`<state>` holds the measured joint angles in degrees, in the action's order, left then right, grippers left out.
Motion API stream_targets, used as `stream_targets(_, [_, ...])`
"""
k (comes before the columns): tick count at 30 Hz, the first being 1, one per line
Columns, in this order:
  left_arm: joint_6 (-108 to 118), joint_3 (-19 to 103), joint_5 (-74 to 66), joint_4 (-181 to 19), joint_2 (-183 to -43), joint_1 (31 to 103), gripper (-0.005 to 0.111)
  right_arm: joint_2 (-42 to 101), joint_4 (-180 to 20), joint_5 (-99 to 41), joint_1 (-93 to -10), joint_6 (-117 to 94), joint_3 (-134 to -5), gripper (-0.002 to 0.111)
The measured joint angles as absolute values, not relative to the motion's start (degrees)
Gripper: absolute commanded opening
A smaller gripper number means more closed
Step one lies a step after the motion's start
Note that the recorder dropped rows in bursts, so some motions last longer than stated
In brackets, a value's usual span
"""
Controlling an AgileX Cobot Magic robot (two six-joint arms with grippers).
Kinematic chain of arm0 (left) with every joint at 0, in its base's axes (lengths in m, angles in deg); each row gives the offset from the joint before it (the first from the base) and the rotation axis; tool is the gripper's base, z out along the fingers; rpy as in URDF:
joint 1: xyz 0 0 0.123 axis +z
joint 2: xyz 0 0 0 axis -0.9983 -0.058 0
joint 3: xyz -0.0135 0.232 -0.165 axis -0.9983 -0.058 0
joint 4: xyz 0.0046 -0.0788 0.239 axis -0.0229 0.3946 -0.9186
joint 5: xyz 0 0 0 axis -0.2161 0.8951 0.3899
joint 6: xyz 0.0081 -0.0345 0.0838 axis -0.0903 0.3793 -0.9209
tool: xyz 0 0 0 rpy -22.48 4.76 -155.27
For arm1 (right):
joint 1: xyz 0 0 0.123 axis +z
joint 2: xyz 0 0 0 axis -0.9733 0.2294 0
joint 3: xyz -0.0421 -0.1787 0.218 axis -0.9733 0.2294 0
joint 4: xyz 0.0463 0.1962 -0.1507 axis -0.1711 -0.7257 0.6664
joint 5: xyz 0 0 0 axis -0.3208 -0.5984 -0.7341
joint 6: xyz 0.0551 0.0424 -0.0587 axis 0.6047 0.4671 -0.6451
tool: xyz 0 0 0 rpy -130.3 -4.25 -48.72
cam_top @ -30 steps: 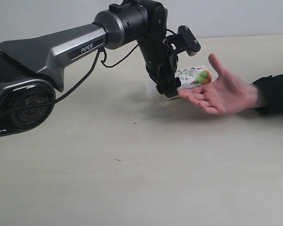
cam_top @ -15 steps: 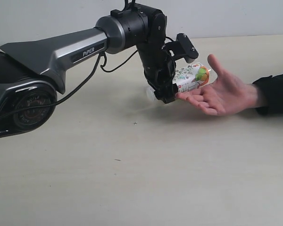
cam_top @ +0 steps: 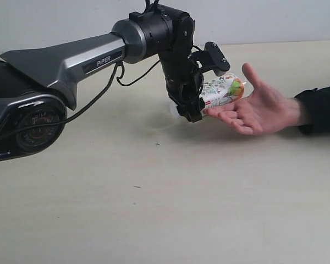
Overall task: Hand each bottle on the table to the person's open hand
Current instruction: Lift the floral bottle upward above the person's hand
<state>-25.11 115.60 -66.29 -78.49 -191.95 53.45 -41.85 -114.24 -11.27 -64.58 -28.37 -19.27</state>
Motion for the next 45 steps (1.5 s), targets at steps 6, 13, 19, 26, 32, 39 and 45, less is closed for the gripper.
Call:
stream_targets(6, [-24.7, 115.6, -66.4, -79.3, -192.0, 53.7, 0.000, -41.8, -114.2, -11.3, -64.6, -28.4, -19.3, 0.000])
stream_targets(13, [-19.9, 115.5, -66.8, -79.7, -189.1, 54.7, 0.000, -41.8, -114.2, -11.3, -64.6, -28.4, -19.3, 0.000])
stream_targets(19, [-13.5, 115.5, -67.7, -79.9, -184.9, 54.8, 0.000, -41.8, -114.2, -11.3, -64.6, -28.4, -19.3, 0.000])
stream_targets(26, [-2.8, 115.5, -70.3, -79.2, -180.5, 55.1, 0.000, -41.8, -114.2, -11.3, -64.6, -28.4, -19.3, 0.000])
stream_targets(32, [4.6, 115.5, -73.6, -77.6, -175.9, 53.7, 0.000, -41.8, -114.2, -11.3, -64.6, -28.4, -19.3, 0.000])
stream_targets(39, [21.6, 112.6, -73.9, -82.5, -168.8, 46.1, 0.000, -41.8, -114.2, -11.3, -64.6, -28.4, -19.3, 0.000])
stream_targets(45, [42.8, 105.0, -74.0, -97.4, -162.7, 36.3, 0.000, -41.8, -114.2, -11.3, -64.6, -28.4, -19.3, 0.000])
